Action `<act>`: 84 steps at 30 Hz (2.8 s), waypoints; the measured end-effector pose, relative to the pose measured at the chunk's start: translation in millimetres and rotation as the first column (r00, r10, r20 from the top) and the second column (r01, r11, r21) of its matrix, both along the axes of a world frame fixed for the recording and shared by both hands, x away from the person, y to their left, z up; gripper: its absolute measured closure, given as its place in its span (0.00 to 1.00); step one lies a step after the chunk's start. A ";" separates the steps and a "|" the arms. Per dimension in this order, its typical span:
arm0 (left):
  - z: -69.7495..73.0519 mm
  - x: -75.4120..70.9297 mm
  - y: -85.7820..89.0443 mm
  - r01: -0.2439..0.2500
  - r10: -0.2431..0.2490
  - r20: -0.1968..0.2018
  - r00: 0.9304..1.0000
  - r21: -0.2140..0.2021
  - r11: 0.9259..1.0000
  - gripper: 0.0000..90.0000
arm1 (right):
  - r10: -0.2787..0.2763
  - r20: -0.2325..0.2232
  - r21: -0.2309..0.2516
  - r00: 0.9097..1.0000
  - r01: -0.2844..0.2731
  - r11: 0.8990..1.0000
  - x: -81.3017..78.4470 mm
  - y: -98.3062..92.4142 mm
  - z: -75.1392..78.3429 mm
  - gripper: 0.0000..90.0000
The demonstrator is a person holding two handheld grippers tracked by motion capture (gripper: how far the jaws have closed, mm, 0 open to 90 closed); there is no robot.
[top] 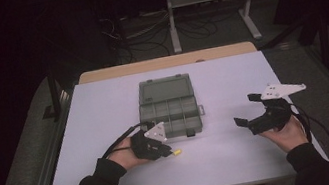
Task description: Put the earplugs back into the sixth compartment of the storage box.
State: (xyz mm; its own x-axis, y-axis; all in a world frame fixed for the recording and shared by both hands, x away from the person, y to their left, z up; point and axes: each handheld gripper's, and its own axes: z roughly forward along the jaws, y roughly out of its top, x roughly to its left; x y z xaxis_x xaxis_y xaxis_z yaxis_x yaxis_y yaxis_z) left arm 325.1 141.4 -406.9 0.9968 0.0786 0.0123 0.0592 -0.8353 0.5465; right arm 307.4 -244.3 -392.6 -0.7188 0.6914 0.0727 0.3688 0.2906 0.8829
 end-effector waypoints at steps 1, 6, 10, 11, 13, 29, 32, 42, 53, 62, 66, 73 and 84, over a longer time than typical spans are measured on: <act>2.4 1.0 0.6 -0.002 0.002 0.002 1.000 -0.006 1.000 0.90 | 0.000 0.000 0.001 1.000 0.000 1.000 -0.1 -0.3 0.1 0.00; 15.2 6.5 5.3 -0.009 0.009 -0.006 1.000 -0.039 0.999 0.90 | 0.001 -0.002 0.003 1.000 -0.001 1.000 -0.1 -0.4 0.2 0.00; 30.6 11.0 8.3 -0.017 0.017 0.004 1.000 -0.043 0.999 0.90 | 0.002 0.000 0.004 1.000 -0.002 1.000 -0.3 -0.2 0.5 0.00; 33.7 12.1 8.8 -0.019 0.020 0.009 1.000 -0.046 0.999 0.90 | 0.001 0.000 0.004 1.000 -0.001 1.000 -0.3 -0.3 0.6 0.00; 39.7 14.9 10.1 -0.024 0.024 0.007 1.000 -0.052 0.998 0.90 | 0.001 0.001 0.005 1.000 -0.001 1.000 -0.4 -0.5 0.7 0.00; 72.2 31.7 16.1 -0.059 0.061 0.034 0.998 -0.070 0.996 0.90 | 0.007 -0.004 0.006 1.000 -0.007 1.000 -0.2 -0.1 0.5 0.00; 75.7 35.7 16.1 -0.069 0.072 0.034 0.997 -0.078 0.995 0.90 | 0.007 -0.004 0.004 1.000 -0.007 1.000 0.0 0.3 0.4 0.00; 61.3 55.8 14.1 -0.106 0.107 0.029 0.994 -0.045 0.993 0.90 | 0.010 0.001 0.001 1.000 -0.010 1.000 -0.2 1.0 0.9 0.00; 45.6 70.4 9.6 -0.118 0.119 0.028 0.992 -0.043 0.992 0.90 | 0.012 0.001 -0.004 1.000 -0.012 1.000 0.6 1.4 0.9 0.00; 28.9 70.1 3.4 -0.111 0.112 0.025 0.993 -0.021 0.994 0.90 | 0.013 0.000 -0.005 1.000 -0.013 1.000 1.0 1.6 0.9 0.00; 22.9 73.3 6.2 -0.128 0.128 0.020 0.992 -0.021 0.992 0.90 | 0.014 -0.002 -0.007 1.000 -0.014 1.000 1.0 2.5 0.6 0.00; 13.3 76.8 6.5 -0.143 0.143 0.008 0.990 -0.029 0.989 0.90 | 0.016 -0.007 -0.010 1.000 -0.016 1.000 1.6 3.1 0.0 0.00; -0.3 77.9 3.8 -0.154 0.153 -0.023 0.988 -0.054 0.987 0.89 | 0.020 -0.007 -0.009 1.000 -0.020 1.000 1.4 3.7 0.2 0.00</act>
State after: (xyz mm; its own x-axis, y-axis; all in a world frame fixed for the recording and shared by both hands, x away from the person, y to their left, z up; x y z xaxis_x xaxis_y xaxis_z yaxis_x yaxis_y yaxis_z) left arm 403.0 145.2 -407.3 0.9730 0.2305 -0.0151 0.1950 -0.7843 0.5889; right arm 308.8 -240.6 -392.4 -0.7321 0.6775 0.0712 0.3688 0.3063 0.8776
